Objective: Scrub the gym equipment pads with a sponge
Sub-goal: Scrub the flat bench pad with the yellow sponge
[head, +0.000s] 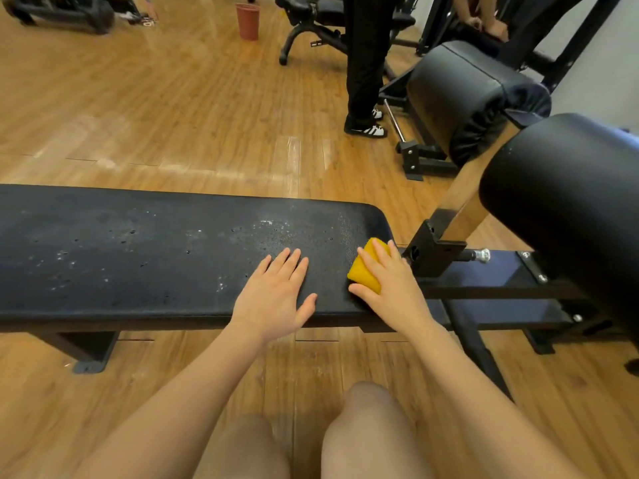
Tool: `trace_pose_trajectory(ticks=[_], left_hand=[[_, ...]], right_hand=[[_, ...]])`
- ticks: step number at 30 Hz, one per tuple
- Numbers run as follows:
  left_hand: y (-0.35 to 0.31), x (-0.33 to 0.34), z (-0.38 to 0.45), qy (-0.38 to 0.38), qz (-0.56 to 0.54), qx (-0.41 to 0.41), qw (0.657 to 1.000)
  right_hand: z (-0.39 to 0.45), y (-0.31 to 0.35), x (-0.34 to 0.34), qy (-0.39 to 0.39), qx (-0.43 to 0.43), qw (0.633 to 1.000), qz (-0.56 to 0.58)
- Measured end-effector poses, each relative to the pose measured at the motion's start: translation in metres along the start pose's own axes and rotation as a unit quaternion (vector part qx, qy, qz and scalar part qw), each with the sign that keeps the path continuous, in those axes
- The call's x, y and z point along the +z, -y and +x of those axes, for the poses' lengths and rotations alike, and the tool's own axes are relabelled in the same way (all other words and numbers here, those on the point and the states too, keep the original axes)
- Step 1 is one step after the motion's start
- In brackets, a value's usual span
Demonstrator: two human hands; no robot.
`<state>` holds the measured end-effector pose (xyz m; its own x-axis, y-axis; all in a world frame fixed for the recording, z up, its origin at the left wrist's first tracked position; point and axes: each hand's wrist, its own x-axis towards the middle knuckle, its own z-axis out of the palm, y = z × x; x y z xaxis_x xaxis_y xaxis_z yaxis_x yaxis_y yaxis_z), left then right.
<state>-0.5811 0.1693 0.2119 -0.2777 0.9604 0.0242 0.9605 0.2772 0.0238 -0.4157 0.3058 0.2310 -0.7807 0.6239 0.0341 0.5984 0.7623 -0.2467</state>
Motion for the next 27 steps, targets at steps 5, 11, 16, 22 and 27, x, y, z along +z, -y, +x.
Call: trace_pose_trajectory(ticks=[5, 11, 16, 22, 27], left_hand=[[0.001, 0.002, 0.0, -0.019, -0.015, 0.004, 1.0], [0.001, 0.001, -0.001, -0.007, -0.009, 0.004, 1.0], [0.003, 0.001, 0.001, -0.007, -0.007, 0.006, 1.0], [0.004, 0.001, 0.001, -0.009, -0.002, 0.004, 1.0], [0.004, 0.003, 0.001, -0.004, -0.008, 0.0, 1.0]], right_hand=[[-0.006, -0.007, -0.003, 0.022, -0.013, 0.998, 0.065], [0.006, -0.005, -0.002, 0.005, 0.047, 0.997, 0.054], [0.025, -0.015, -0.013, 0.022, -0.042, 0.995, 0.085], [0.124, -0.016, -0.03, -0.008, -0.047, 0.994, 0.095], [0.164, -0.018, -0.011, 0.066, 0.022, 0.996, 0.06]])
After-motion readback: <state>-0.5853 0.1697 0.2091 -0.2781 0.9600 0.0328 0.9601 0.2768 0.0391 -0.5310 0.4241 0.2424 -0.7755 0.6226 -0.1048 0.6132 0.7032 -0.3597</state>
